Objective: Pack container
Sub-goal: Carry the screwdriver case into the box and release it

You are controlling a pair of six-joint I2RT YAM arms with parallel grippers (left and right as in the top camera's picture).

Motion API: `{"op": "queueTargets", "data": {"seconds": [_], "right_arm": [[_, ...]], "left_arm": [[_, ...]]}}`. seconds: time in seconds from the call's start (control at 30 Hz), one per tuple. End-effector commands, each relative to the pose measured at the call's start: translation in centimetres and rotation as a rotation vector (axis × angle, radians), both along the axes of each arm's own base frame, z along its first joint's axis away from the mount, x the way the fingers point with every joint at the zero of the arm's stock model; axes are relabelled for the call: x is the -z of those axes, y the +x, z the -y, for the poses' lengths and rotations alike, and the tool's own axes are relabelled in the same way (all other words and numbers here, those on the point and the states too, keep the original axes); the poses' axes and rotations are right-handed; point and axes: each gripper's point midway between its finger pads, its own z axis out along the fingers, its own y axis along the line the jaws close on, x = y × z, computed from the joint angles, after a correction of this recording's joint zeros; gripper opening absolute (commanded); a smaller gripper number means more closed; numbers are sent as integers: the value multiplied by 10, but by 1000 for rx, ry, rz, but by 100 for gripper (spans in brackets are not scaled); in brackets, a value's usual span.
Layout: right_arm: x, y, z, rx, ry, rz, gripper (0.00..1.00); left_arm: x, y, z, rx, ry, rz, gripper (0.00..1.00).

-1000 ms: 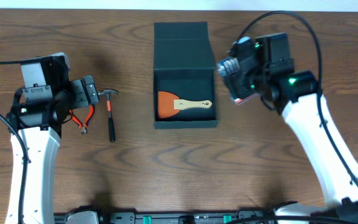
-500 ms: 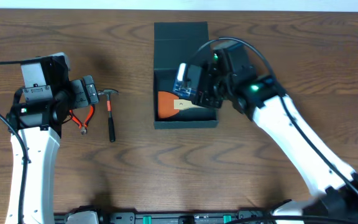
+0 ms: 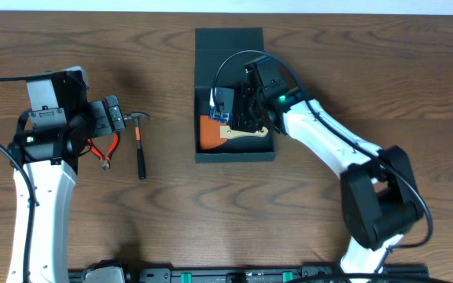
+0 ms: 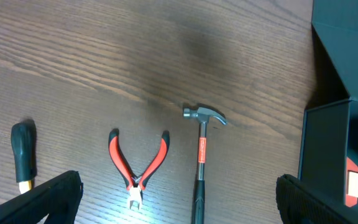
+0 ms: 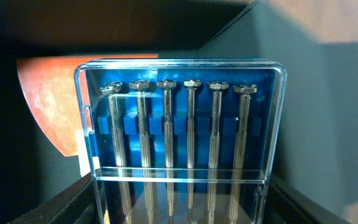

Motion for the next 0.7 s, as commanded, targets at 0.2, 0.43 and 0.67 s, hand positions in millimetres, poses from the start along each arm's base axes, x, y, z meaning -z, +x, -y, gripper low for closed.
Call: {"op": "queueTargets", "data": {"seconds": [0.2, 0.43, 0.67], "right_arm": [[17, 4, -1, 32, 13, -52, 41], [-8, 9, -1, 113, 59, -45, 99], [-92, 16, -8, 217, 216, 34, 99]], "left_arm": [[-9, 4, 0, 12, -1, 23, 98], [-9, 4, 0, 12, -1, 23, 98], [-9, 4, 0, 12, -1, 23, 98]]}}
